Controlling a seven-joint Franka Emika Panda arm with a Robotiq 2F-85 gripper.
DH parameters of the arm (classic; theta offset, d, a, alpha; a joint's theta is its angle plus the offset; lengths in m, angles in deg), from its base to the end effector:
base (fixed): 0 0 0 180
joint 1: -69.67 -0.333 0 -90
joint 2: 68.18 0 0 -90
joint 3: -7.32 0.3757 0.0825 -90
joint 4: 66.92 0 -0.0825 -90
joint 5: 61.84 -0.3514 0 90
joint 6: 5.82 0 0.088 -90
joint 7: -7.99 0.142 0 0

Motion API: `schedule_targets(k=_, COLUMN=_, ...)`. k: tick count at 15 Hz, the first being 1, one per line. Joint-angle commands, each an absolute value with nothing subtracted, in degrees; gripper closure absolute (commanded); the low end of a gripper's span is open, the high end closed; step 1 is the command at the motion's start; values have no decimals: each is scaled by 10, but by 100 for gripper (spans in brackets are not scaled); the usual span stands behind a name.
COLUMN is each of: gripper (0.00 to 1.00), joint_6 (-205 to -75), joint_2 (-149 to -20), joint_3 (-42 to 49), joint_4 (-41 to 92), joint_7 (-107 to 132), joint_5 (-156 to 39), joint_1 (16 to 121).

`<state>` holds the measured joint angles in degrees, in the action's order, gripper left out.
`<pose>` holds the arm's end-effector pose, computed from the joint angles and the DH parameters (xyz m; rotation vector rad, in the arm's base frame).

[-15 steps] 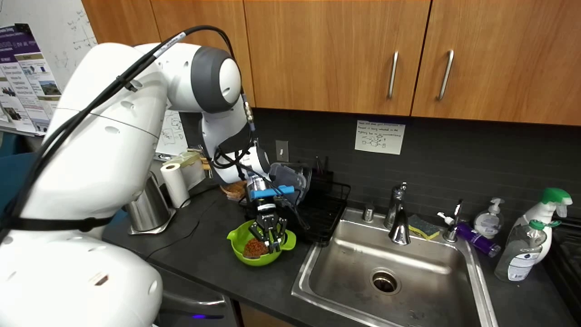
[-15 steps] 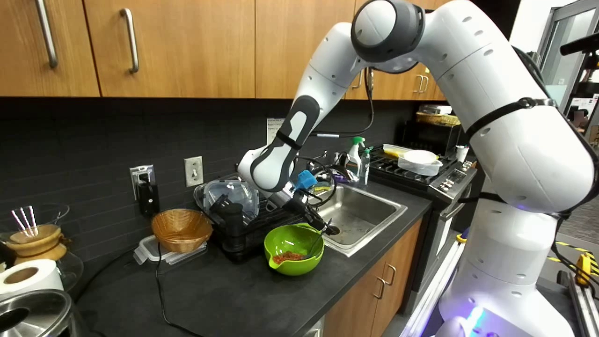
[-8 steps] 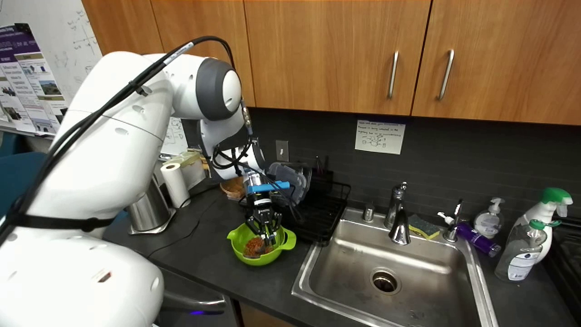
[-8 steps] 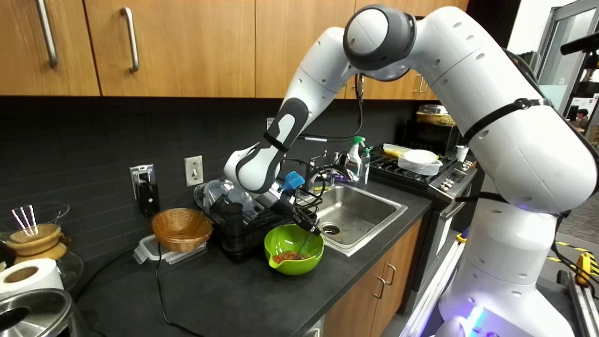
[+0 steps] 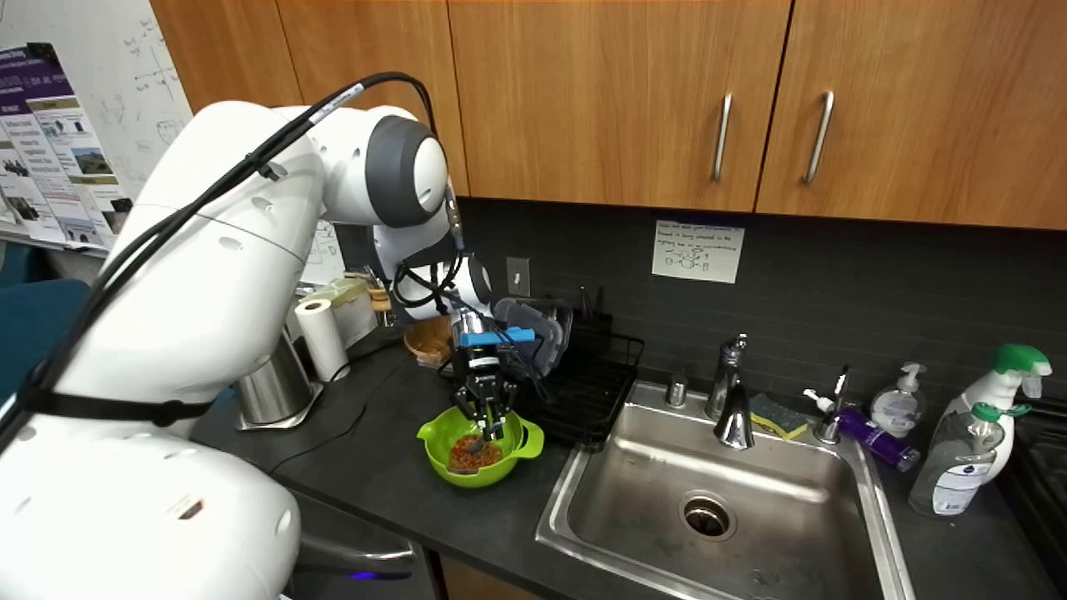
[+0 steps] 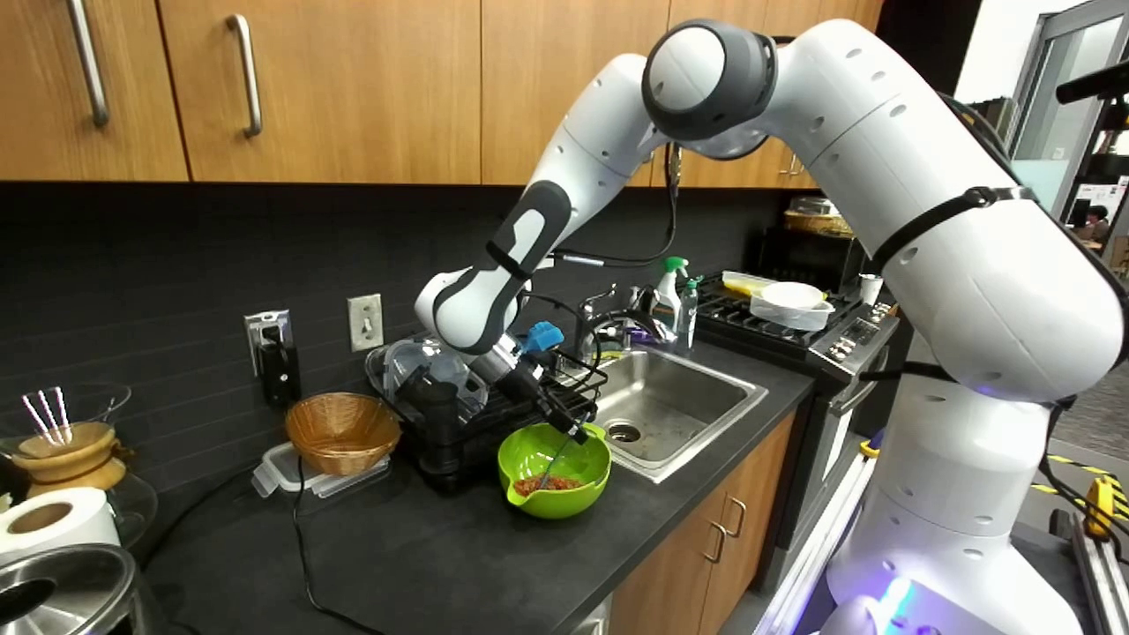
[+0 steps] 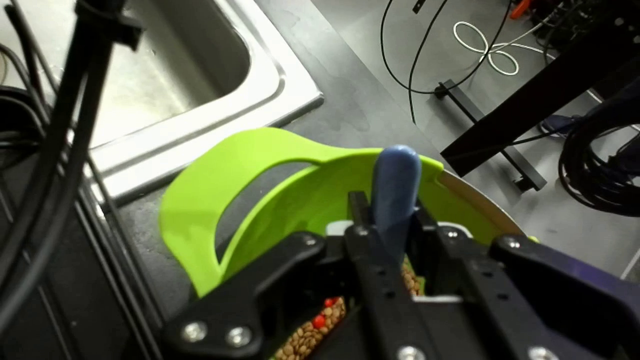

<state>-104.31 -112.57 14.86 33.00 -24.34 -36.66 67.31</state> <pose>0.5638 0.0390 0.1497 2.4417 1.3106 -1.1930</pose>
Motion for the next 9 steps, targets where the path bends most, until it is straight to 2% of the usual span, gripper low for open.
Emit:
schedule_targets(k=1, gripper=95, joint_6=-1072, joint_2=-1113, joint_3=149, joint_4=345, joint_7=-253, joint_5=-386, joint_1=689)
schedule_targets(k=9, gripper=95, joint_6=-1090, joint_2=-1097, joint_3=141, joint_4=377, joint_7=-253, joint_5=-388, joint_1=705)
